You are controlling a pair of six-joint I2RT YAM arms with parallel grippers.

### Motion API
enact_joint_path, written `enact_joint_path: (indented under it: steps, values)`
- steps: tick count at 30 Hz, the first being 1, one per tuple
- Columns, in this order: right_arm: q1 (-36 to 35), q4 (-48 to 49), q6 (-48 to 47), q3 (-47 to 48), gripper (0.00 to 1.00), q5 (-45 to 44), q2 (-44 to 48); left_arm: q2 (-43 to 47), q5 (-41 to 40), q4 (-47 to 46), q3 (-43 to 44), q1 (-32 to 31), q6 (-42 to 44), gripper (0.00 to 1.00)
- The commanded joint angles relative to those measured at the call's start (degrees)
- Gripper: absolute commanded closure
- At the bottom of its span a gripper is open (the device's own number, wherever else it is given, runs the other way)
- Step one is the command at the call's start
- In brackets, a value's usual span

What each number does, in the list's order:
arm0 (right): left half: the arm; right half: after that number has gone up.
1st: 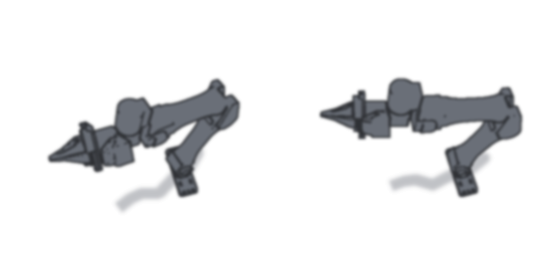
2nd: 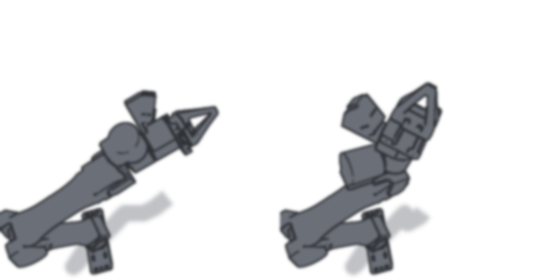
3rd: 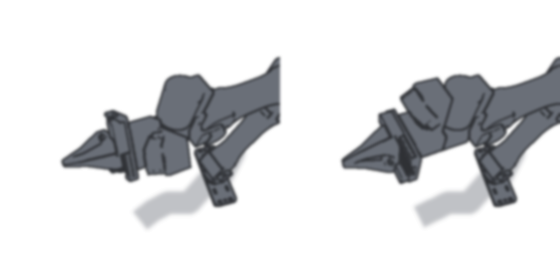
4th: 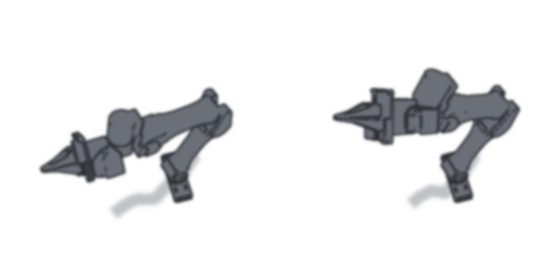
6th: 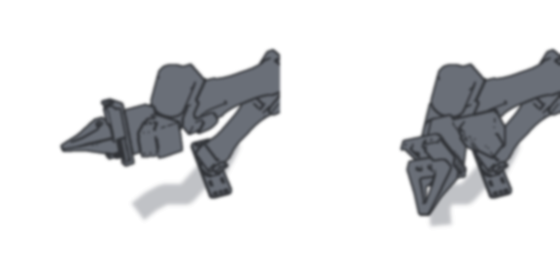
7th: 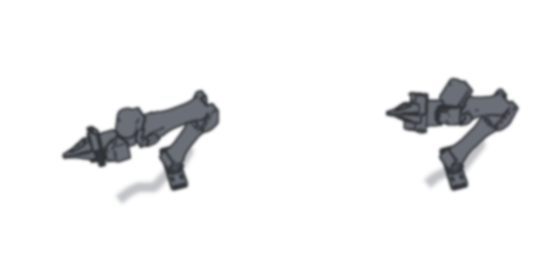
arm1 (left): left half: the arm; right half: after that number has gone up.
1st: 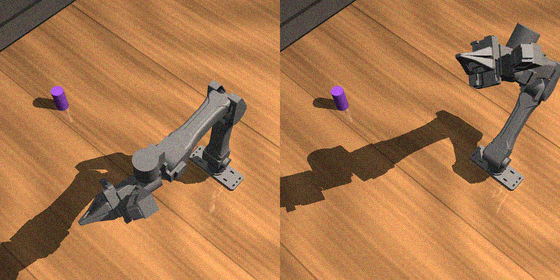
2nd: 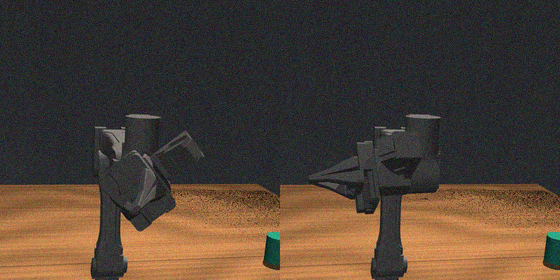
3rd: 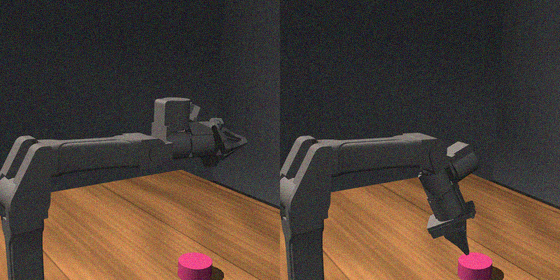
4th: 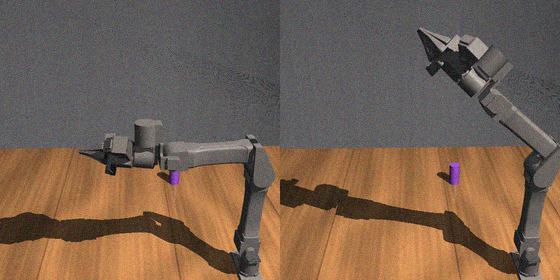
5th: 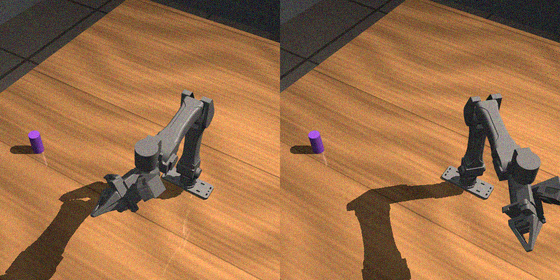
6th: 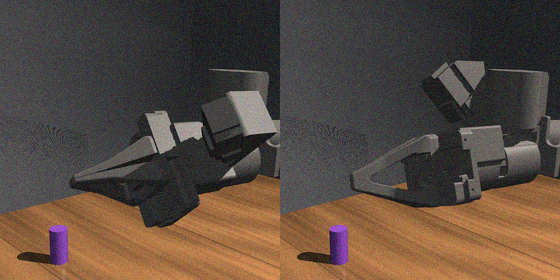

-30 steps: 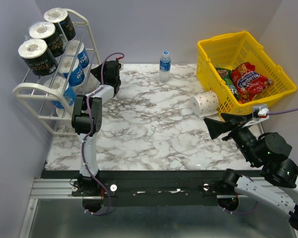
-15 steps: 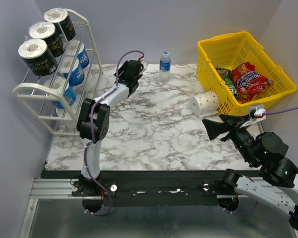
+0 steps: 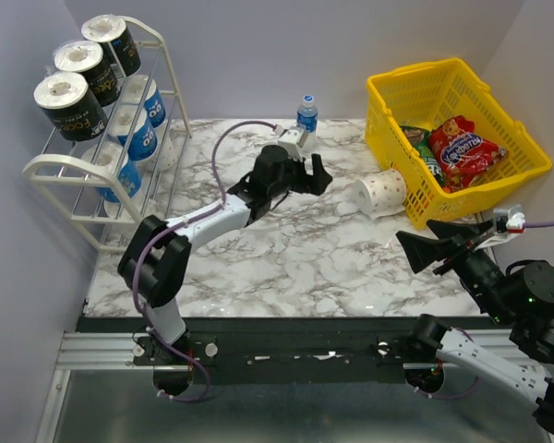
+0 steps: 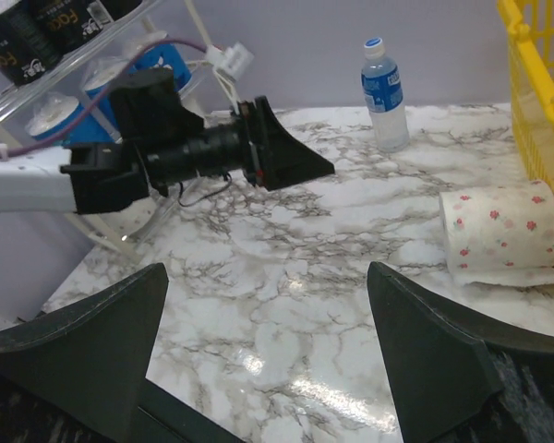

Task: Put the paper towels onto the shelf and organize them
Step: Place the paper towel on the shelf, then pick up the paper towel from the center of the board.

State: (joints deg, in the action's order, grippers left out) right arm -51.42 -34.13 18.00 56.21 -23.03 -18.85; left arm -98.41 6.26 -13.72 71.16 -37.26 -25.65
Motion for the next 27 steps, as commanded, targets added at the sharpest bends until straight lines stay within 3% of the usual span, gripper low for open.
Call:
enact_joint_path:
  steps: [1,10,18,27]
  values:
    - [0.00,-5.50,-0.59,2.42,0.02,-0.09,1.71,-6.61,3.67,-12.72,-2.07,-3.70,-12.49,0.05]
    - [0.09,-5.07,-1.04,2.94,0.02,-1.14,2.42,-20.14,2.53,-28.02,3.89,-9.15,-17.15,0.02]
    - [0.00,-5.42,-1.74,3.47,0.02,-1.85,3.03,-29.63,-0.02,-21.20,15.58,-9.94,-17.59,0.05]
    - [0.00,-5.51,-1.91,2.60,0.03,-3.51,5.40,-31.49,-1.52,-18.73,16.73,-10.82,-18.91,0.04]
